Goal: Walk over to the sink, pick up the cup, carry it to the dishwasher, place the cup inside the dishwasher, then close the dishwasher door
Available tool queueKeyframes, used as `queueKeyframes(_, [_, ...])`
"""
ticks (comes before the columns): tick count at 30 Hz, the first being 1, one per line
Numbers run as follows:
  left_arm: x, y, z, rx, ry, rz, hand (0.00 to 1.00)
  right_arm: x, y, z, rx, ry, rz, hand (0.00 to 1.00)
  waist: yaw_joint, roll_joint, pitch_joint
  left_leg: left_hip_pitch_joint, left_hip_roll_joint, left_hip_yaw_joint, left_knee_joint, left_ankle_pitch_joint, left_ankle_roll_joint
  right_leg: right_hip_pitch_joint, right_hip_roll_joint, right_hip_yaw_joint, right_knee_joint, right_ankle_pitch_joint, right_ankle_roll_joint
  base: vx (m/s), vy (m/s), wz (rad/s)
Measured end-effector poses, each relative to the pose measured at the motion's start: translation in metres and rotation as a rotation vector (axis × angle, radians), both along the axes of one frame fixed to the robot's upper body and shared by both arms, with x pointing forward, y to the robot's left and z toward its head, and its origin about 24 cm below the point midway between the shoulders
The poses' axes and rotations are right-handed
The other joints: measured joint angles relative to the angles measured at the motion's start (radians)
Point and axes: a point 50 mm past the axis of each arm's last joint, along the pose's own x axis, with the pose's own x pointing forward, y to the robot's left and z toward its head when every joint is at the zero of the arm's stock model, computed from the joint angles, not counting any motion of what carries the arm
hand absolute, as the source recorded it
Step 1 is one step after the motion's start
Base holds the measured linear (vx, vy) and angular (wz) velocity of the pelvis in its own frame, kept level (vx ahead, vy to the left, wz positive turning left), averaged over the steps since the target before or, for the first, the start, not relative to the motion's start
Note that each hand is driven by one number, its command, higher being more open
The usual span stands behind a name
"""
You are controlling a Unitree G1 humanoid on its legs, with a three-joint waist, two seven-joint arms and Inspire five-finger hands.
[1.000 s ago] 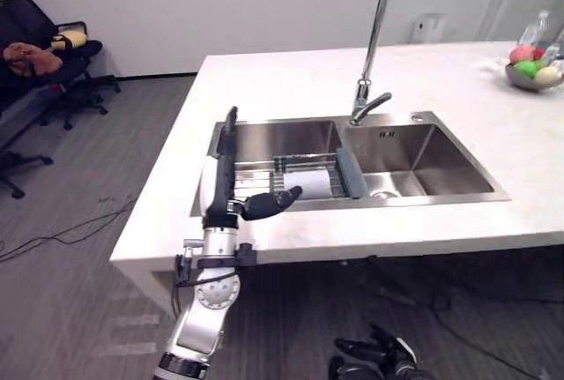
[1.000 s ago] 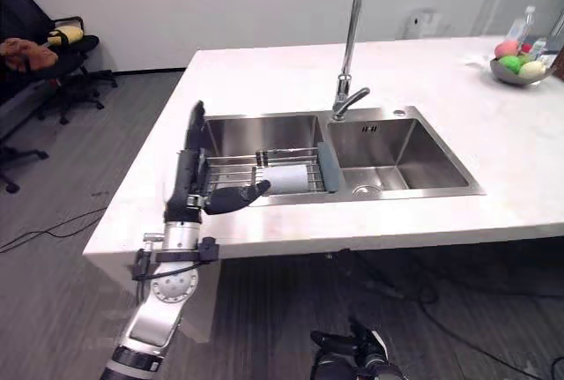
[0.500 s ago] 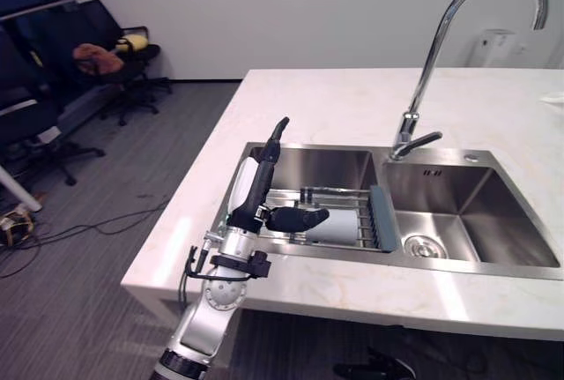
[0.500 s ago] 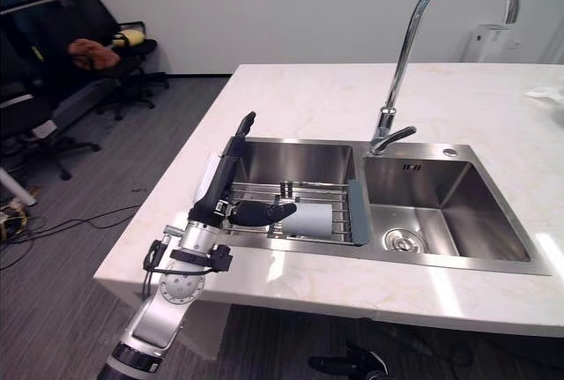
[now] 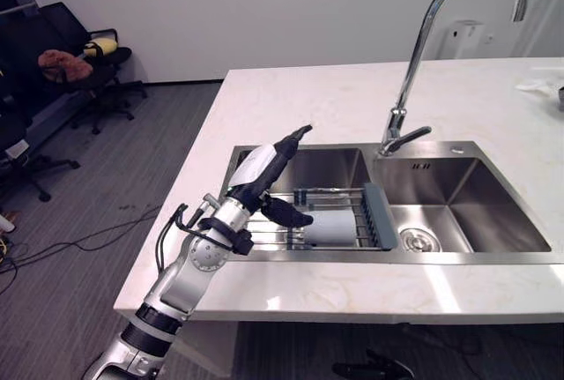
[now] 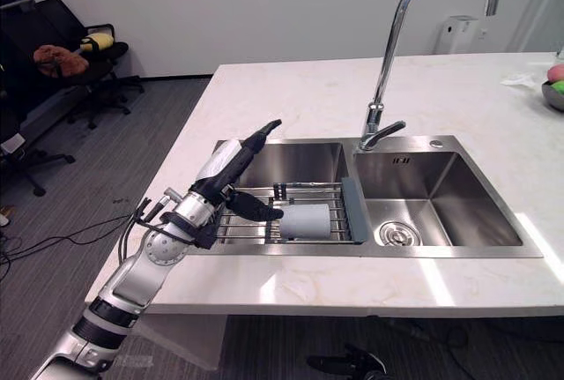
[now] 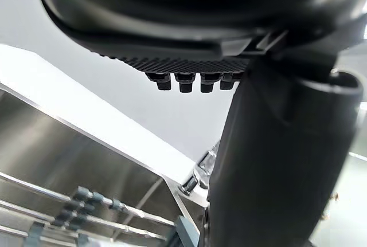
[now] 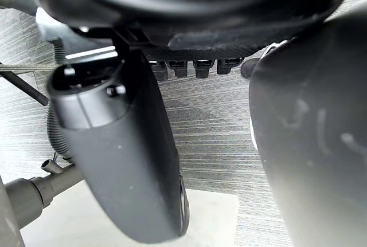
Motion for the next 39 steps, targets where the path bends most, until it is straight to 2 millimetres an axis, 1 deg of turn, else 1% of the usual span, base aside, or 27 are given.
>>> queueKeyframes(4, [0.001, -0.001, -0.002, 0.01, 0.023, 0.015, 1.0, 0.002, 0.001, 0.0, 0.003, 0.002, 0.005, 1.0, -0.019, -0.001, -0.001, 0.019, 0.0, 0.022, -0.016, 0.007, -0.002, 0.0, 0.005, 0.023, -0.001, 0.01, 0.003, -0.08, -0.01, -0.17])
queueKeyframes(7, [0.005, -0.01, 0.005, 0.017, 0.004, -0.009, 1.0, 0.002, 0.001, 0.0, 0.005, 0.011, 0.007, 1.0, -0.022, -0.004, -0.002, 0.026, -0.002, 0.032, -0.024, 0.007, -0.001, 0.0, 0.005, 0.035, -0.003, 0.018, 0.008, -0.03, -0.003, -0.1])
queueKeyframes(11, [0.01, -0.015, 0.014, 0.01, -0.017, -0.011, 1.0, 0.003, 0.002, 0.0, 0.005, 0.014, 0.011, 1.0, -0.027, -0.006, -0.004, 0.037, -0.006, 0.048, -0.031, 0.008, -0.001, 0.0, 0.005, 0.047, -0.007, 0.022, 0.013, 0.0, 0.008, -0.1])
queueKeyframes(13, [0.013, -0.017, 0.013, 0.021, -0.008, -0.009, 1.0, 0.004, 0.003, 0.0, 0.008, 0.017, 0.016, 1.0, -0.036, -0.008, -0.005, 0.038, -0.009, 0.05, -0.033, 0.008, -0.001, 0.0, 0.004, 0.049, -0.008, 0.023, 0.013, 0.0, 0.006, -0.05])
queueKeyframes(15, [0.016, -0.019, 0.007, 0.016, 0.028, 0.009, 1.0, 0.005, 0.005, 0.0, 0.011, 0.015, 0.016, 1.0, -0.046, -0.011, -0.005, 0.044, -0.011, 0.057, -0.037, 0.008, -0.001, 0.0, 0.004, 0.057, -0.011, 0.024, 0.014, 0.0, 0.004, -0.09])
queueKeyframes(20, [0.019, -0.025, -0.005, 0.032, 0.089, 0.015, 1.0, 0.005, 0.007, 0.0, 0.018, 0.021, 0.016, 1.0, -0.049, -0.02, -0.008, 0.046, -0.01, 0.073, -0.04, 0.007, -0.001, -0.001, 0.007, 0.072, -0.025, 0.035, 0.016, -0.02, -0.008, -0.1])
queueKeyframes(21, [0.019, -0.026, -0.009, 0.038, 0.105, 0.02, 1.0, 0.005, 0.007, 0.0, 0.02, 0.023, 0.017, 1.0, -0.054, -0.022, -0.008, 0.048, -0.01, 0.076, -0.041, 0.007, -0.001, -0.002, 0.008, 0.076, -0.026, 0.035, 0.016, -0.02, -0.009, -0.06])
queueKeyframes(24, [0.02, -0.027, -0.011, 0.047, 0.112, 0.032, 1.0, 0.006, 0.009, 0.001, 0.024, 0.022, 0.019, 1.0, -0.069, -0.025, -0.008, 0.049, -0.009, 0.084, -0.044, 0.006, 0.0, -0.006, 0.01, 0.085, -0.027, 0.038, 0.016, -0.03, -0.014, -0.08])
queueKeyframes(27, [0.023, -0.028, -0.014, 0.048, 0.131, 0.042, 1.0, 0.007, 0.009, 0.001, 0.025, 0.025, 0.021, 1.0, -0.072, -0.027, -0.008, 0.053, -0.01, 0.105, -0.045, 0.003, -0.001, -0.008, 0.015, 0.1, -0.039, 0.048, 0.014, -0.03, -0.013, -0.18])
queueKeyframes(29, [0.026, -0.026, -0.022, 0.07, 0.164, 0.06, 1.0, 0.008, 0.011, 0.001, 0.028, 0.023, 0.028, 1.0, -0.082, -0.028, -0.007, 0.054, -0.011, 0.111, -0.047, 0.003, -0.001, -0.008, 0.019, 0.105, -0.047, 0.054, 0.014, -0.03, -0.019, -0.13])
queueKeyframes(30, [0.028, -0.024, -0.03, 0.101, 0.19, 0.076, 1.0, 0.009, 0.011, 0.002, 0.027, 0.022, 0.035, 1.0, -0.085, -0.028, -0.007, 0.053, -0.012, 0.114, -0.048, 0.003, -0.001, -0.008, 0.022, 0.107, -0.053, 0.058, 0.014, -0.03, -0.025, -0.07])
queueKeyframes(33, [0.029, -0.019, -0.051, 0.158, 0.264, 0.11, 1.0, 0.009, 0.011, 0.002, 0.028, 0.022, 0.035, 1.0, -0.086, -0.029, -0.006, 0.053, -0.012, 0.121, -0.049, 0.003, -0.002, -0.008, 0.023, 0.113, -0.066, 0.066, 0.012, -0.03, -0.02, -0.07])
queueKeyframes(34, [0.03, -0.017, -0.054, 0.165, 0.281, 0.124, 1.0, 0.009, 0.012, 0.002, 0.028, 0.022, 0.035, 1.0, -0.086, -0.031, -0.005, 0.053, -0.012, 0.124, -0.049, 0.003, -0.002, -0.008, 0.023, 0.116, -0.07, 0.069, 0.012, -0.02, -0.017, -0.06])
queueKeyframes(39, [0.03, -0.016, -0.054, 0.161, 0.266, 0.142, 1.0, 0.009, 0.012, 0.001, 0.03, 0.023, 0.038, 1.0, -0.088, -0.035, -0.003, 0.061, -0.014, 0.131, -0.053, 0.002, -0.003, -0.004, 0.026, 0.122, -0.073, 0.07, 0.012, -0.03, -0.016, -0.03])
